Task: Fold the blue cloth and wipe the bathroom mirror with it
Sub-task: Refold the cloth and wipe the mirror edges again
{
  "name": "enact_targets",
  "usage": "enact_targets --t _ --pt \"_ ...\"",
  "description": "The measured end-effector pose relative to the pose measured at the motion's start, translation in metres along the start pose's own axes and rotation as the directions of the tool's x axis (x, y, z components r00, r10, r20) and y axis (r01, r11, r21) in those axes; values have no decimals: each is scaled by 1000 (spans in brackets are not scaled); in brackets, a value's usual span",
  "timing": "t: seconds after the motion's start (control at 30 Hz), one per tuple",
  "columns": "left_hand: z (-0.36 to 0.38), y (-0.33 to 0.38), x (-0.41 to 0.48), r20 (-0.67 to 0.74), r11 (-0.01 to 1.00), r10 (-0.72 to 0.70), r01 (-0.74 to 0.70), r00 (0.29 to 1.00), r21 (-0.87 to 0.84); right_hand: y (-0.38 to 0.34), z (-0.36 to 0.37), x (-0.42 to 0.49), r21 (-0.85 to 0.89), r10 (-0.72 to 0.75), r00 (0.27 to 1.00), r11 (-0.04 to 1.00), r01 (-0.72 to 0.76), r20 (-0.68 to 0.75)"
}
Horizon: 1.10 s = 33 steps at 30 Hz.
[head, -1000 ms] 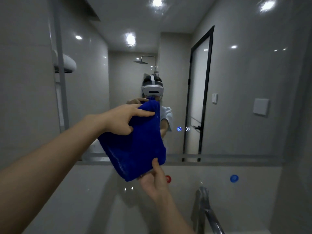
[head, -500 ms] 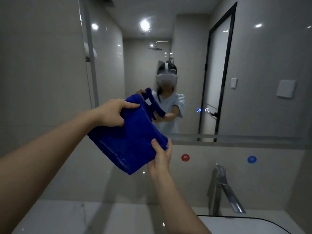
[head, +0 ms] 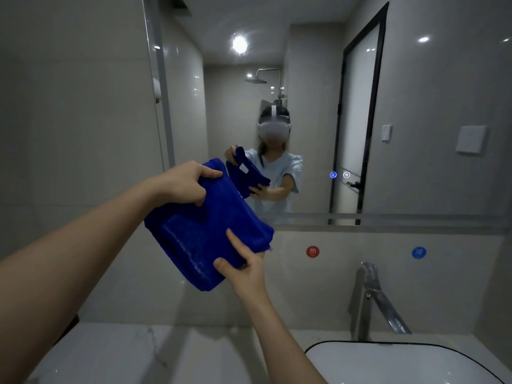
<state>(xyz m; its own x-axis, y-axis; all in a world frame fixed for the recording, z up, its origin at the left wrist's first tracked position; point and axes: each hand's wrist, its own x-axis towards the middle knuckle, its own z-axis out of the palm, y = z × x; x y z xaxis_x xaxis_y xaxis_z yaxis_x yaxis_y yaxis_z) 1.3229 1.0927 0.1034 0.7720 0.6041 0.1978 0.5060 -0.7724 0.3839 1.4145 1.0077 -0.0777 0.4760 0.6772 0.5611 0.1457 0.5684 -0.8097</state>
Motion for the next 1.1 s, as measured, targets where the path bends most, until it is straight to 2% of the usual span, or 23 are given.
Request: enact_targets --t 0.07,0.17,0.3,0.47,0.6,0.67,0.77,0.87,1.0,1.1 --pt "-2 -2 -2 28 999 37 -37 999 19 -3 0 3 -98 33 999 995 -33 1" --pt "-8 -7 -4 80 992 103 -108 991 66 -10 -4 14 -261 6 998 965 -21 -58" --pt "-13 -14 2 112 983 134 -147 985 114 -32 -20 37 -495 -40 999 868 31 -7" --pt "-13 -14 25 -17 968 205 -200 979 152 -56 -39 75 -679 -102 993 725 110 52" --pt "-17 -3 56 -99 970 233 -223 967 96 -75 -59 119 -797 -142 985 582 163 97" --pt "-19 4 76 -153 969 246 -242 957 50 -84 -70 147 -850 -152 982 497 178 117" --pt "-17 12 112 -308 962 271 -270 912 46 -95 -85 191 -909 -196 971 364 201 136" --pt "-10 19 147 -424 967 245 -249 872 48 -98 -100 232 -955 -211 960 193 224 182" --pt "2 24 183 -462 974 226 -215 858 79 -91 -114 266 -981 -157 977 111 160 142" --pt "8 17 203 -427 972 213 -144 879 186 -83 -122 279 -988 -114 985 62 138 130"
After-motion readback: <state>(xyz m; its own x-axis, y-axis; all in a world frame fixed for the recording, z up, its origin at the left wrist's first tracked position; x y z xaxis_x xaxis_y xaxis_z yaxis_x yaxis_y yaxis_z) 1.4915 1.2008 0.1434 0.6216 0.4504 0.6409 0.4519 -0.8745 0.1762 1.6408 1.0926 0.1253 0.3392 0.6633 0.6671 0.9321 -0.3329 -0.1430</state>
